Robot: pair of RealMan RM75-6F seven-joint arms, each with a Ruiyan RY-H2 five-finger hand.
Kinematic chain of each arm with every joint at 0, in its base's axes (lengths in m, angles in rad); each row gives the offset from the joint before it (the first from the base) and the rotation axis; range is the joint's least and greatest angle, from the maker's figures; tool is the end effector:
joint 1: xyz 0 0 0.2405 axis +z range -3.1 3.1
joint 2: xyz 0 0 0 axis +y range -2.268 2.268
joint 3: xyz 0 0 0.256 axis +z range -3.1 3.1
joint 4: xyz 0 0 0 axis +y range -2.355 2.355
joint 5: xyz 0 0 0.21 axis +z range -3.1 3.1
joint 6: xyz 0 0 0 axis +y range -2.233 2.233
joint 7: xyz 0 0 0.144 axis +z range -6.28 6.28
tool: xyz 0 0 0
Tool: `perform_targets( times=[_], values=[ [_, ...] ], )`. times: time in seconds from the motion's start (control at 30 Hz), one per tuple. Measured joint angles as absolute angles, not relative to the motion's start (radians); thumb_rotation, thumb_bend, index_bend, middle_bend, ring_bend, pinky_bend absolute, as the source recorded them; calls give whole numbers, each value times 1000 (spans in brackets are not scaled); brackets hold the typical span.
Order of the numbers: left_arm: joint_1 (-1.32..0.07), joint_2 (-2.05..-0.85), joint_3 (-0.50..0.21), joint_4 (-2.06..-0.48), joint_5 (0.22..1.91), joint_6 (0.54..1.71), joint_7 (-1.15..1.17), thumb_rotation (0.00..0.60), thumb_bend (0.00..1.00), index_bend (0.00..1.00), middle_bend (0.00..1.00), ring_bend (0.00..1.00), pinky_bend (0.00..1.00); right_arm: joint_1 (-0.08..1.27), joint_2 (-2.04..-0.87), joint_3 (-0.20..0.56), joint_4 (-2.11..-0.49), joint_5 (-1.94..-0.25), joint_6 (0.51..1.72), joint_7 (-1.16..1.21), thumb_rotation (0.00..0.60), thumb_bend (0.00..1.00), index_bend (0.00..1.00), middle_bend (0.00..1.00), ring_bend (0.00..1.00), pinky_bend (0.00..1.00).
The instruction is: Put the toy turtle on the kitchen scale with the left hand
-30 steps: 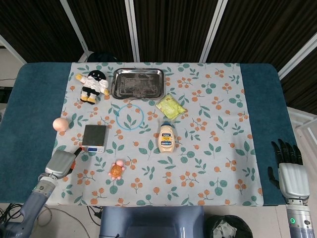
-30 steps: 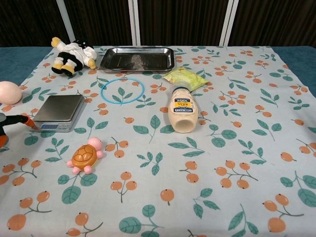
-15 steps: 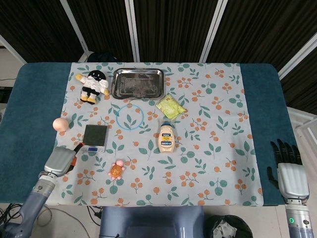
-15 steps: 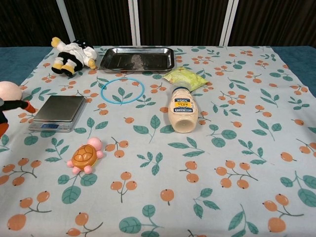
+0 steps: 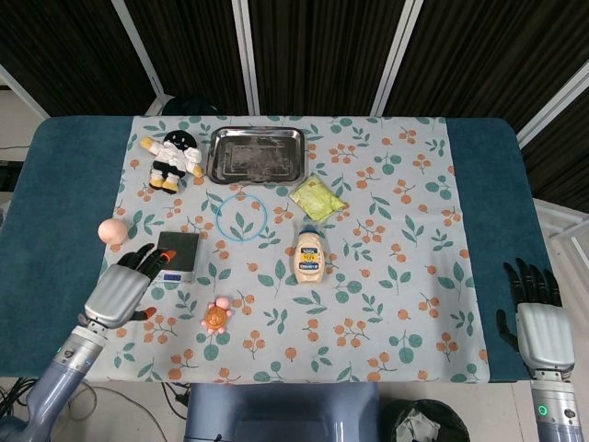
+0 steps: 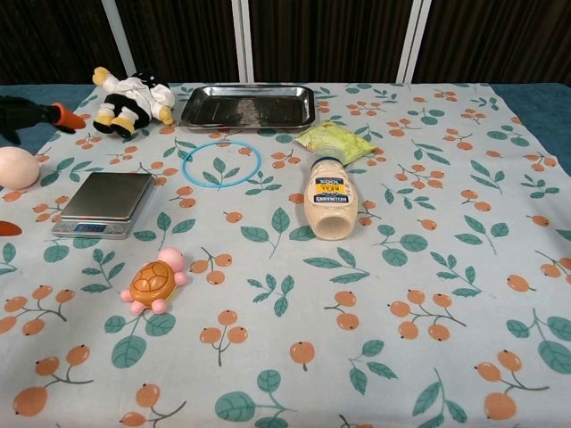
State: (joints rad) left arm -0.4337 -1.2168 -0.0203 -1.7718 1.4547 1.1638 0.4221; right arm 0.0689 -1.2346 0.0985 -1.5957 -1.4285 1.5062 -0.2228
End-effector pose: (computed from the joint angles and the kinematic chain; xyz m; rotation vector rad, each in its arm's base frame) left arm -0.2103 0.2480 0.0702 -1.8964 -0.7199 -0.8169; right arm -0.3113 -0.1850 0.1367 1.3187 -0.8147 0.7993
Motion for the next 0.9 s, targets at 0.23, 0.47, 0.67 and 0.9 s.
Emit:
perform_targets(
  times=[0.23, 0.47, 0.67, 0.9],
  values=[
    [-519, -1187, -23, -1818, 1553, 1079, 496, 600, 67, 90, 95, 30, 163, 67, -1231, 101, -1597, -1425, 1507, -218, 600, 541, 0, 0, 14, 0],
    [-589, -1192, -24, -1821, 1531, 940, 631, 600, 67, 90, 103, 30, 152, 66, -1229, 101, -1598, -1423, 1508, -217, 600, 541, 0, 0, 14, 0],
    [-624, -1227, -13, -1806, 1451, 856, 696, 600, 67, 92, 135, 55, 152, 67, -1230, 102, -1598, -1418, 1504, -219, 600, 541, 0, 0, 14, 0],
    [-638, -1293, 6, -1758, 1453, 841, 696, 600, 67, 97, 144, 65, 152, 68, -1233, 103, -1596, -1415, 1502, -223, 600, 541, 0, 0, 13, 0]
  ],
)
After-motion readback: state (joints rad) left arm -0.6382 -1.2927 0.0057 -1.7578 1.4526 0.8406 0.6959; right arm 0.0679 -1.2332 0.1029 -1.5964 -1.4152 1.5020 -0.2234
